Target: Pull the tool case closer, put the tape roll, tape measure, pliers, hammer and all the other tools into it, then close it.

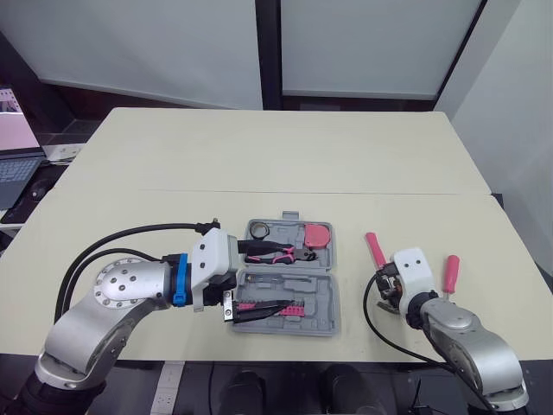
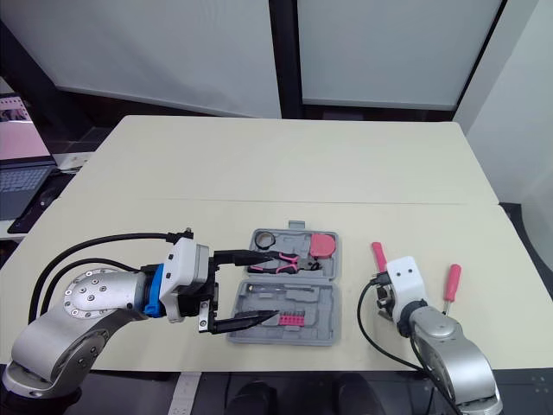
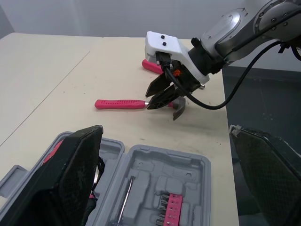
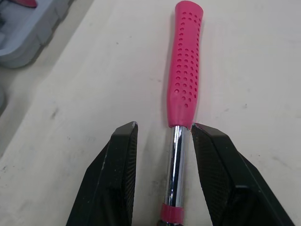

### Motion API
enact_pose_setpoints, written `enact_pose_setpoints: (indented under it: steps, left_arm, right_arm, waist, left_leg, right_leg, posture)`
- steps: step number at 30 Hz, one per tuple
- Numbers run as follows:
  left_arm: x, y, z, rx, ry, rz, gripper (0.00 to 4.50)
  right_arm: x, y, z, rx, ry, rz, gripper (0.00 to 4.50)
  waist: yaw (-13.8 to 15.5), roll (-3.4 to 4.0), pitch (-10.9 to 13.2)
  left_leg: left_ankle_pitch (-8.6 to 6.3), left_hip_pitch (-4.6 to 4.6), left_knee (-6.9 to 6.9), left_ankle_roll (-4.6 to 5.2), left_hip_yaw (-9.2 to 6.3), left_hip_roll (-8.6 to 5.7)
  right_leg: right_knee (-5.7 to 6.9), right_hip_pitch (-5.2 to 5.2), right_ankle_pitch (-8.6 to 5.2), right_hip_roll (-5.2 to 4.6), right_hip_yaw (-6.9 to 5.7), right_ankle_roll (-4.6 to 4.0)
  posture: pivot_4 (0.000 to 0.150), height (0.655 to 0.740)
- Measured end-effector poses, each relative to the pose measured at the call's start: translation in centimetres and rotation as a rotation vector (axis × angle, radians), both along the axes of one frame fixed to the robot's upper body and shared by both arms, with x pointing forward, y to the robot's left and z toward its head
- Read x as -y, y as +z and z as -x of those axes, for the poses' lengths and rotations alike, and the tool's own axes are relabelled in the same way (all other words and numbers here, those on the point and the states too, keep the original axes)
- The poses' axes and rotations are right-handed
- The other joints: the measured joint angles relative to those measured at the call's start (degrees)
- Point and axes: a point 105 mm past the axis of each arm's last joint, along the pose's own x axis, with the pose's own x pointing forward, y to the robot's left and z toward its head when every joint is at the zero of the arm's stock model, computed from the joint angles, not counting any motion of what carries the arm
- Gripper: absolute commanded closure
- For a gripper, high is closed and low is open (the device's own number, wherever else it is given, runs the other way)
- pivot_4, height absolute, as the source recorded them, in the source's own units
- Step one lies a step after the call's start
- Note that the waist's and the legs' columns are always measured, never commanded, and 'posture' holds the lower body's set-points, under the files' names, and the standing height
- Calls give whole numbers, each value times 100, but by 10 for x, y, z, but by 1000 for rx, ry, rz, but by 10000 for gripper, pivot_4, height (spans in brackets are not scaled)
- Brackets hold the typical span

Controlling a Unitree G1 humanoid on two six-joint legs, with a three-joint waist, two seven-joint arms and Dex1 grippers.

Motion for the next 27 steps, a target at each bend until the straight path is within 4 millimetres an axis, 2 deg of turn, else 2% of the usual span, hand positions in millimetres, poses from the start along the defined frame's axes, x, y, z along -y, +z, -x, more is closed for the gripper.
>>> enact_pose_setpoints:
  steps: [14, 24, 27]
  left_arm:
    - [0, 0, 0, 0, -1, 0, 0]
    - [0, -2, 1, -6, 1, -2, 0]
    - [-1, -2, 1, -5, 1, -3, 0]
  right_arm:
    - [1, -17, 13, -59, -10, -21, 25064]
    - [0, -24, 3, -6, 2, -12, 25064]
    - [-1, -27, 1, 4, 5, -17, 30438]
  waist:
    - [-2, 0, 0]
    - [-6, -14, -10]
    - [-8, -30, -22]
  left_leg:
    - [0, 1, 0, 0, 0, 0]
    - [0, 6, 0, 0, 2, 2]
    - [0, 11, 0, 0, 2, 4]
  right_leg:
    - [0, 0, 0, 0, 1, 0]
    - [1, 3, 0, 2, 1, 0]
    - [1, 6, 0, 3, 1, 0]
  posture:
    - [1500, 7400]
    - [1500, 7400]
    - [1500, 7400]
